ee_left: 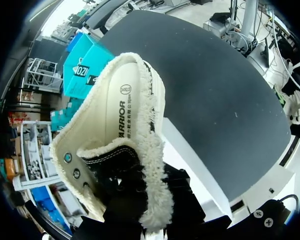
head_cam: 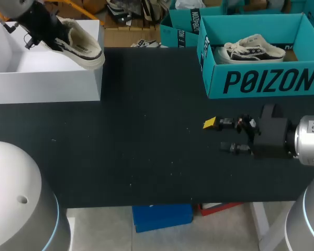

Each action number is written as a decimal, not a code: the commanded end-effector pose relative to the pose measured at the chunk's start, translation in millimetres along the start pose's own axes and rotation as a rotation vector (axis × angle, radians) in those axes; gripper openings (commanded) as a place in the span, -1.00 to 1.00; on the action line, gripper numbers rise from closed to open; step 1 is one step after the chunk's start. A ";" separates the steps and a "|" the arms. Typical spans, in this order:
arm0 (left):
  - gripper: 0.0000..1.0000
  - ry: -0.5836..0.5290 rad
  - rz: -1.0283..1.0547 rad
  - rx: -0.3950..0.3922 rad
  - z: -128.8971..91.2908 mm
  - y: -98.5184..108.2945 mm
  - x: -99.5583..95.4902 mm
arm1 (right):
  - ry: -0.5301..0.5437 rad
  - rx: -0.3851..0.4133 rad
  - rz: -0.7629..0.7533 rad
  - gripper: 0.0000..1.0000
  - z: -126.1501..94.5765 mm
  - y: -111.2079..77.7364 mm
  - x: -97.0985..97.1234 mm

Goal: Take the shoe out of the shoebox, open the shoe tongue, remove and reinsert the insole, then place the shoe into the shoebox

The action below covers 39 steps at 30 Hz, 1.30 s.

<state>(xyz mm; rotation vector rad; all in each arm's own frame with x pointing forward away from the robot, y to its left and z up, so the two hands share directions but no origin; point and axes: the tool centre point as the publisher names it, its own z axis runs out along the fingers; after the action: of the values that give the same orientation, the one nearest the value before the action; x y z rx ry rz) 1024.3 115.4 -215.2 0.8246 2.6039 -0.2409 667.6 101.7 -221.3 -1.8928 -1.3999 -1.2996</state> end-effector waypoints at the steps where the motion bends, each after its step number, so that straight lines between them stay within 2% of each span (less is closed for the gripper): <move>1: -1.00 0.000 -0.133 -0.056 4.4 13.9 -12.9 | 0.001 0.000 0.000 1.00 0.9 0.2 0.0; 8: -1.00 0.031 -0.420 -0.117 2.0 48.4 -22.7 | 0.001 0.000 0.000 1.00 0.9 0.2 0.0; 10: -1.00 0.034 -0.484 -0.160 4.1 57.3 -22.9 | 0.001 0.000 0.000 1.00 0.9 0.2 0.0; 15: -1.00 0.060 -0.573 -0.168 7.5 71.6 -18.4 | 0.001 0.000 0.000 1.00 0.9 0.2 0.0; 39: -1.00 0.072 -0.603 -0.185 39.0 90.7 31.1 | 0.001 0.000 0.000 1.00 0.9 0.2 0.0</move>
<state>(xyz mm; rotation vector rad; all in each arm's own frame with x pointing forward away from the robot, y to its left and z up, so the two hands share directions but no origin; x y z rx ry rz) 1066.8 191.0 -263.4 -0.0392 2.8329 -0.1248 667.6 101.8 -221.3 -1.8927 -1.3999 -1.2997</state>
